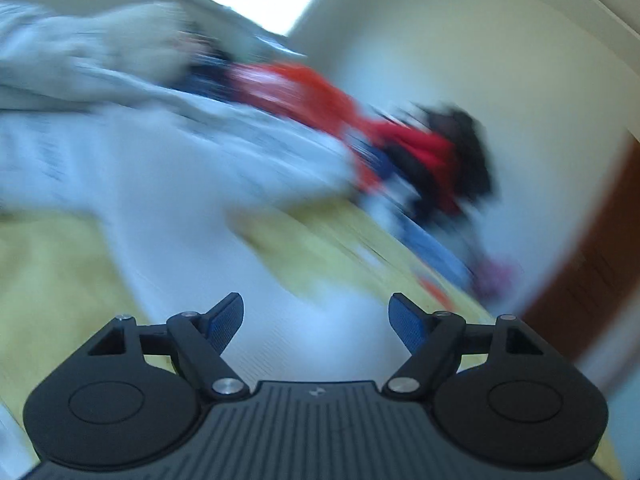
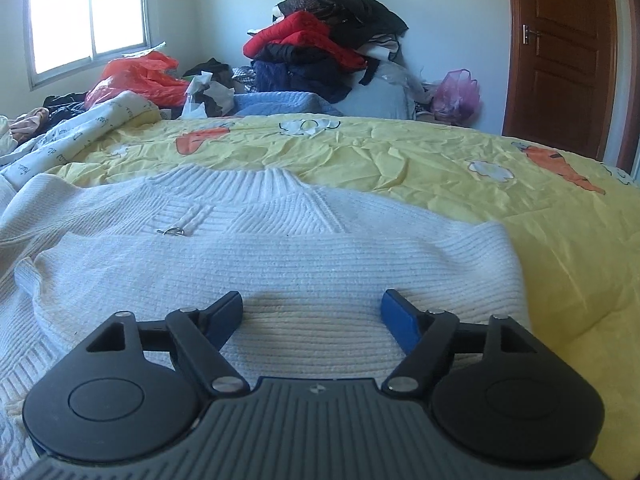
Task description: Fold small clothes
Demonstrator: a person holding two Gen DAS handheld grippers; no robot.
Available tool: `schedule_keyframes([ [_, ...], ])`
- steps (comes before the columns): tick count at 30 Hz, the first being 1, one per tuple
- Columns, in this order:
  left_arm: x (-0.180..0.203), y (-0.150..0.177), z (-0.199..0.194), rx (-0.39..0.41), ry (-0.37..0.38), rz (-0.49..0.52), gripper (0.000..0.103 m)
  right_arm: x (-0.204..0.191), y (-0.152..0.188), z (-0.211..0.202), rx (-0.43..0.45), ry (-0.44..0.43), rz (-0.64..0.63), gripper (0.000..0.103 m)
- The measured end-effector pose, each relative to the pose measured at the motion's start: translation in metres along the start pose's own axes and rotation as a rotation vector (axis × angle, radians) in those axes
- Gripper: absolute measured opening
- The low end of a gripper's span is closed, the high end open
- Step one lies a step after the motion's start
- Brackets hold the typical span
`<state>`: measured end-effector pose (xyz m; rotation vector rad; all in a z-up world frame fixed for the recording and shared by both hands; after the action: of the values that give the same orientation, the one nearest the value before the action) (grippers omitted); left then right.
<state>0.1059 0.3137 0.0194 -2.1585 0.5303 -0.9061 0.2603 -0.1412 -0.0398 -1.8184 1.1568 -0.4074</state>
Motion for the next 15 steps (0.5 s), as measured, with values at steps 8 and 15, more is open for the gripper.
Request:
schedule_keyframes([
  [8,-0.112,-0.083,0.072,-0.056,-0.152,-0.237,0.068,-0.001,0.0,0.0,0.001,-0.01,0.004,0.081],
  [15,-0.109,-0.081,0.094,-0.069,-0.182,-0.154,0.029,-0.001,0.0,0.0,0.001,-0.013,0.004,0.082],
])
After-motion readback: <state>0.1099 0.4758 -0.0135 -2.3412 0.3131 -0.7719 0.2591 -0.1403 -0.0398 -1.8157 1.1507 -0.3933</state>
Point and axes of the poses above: each gripper's, at about its wrist camera, not at the fingertips, and z roughly the way its jaws point, x to its right, y to its underside, the point moved 9 cm from there along z, roughly the way its jaws point, and after that the axes turned 12 degrees about -y, right-handed, at the moved point
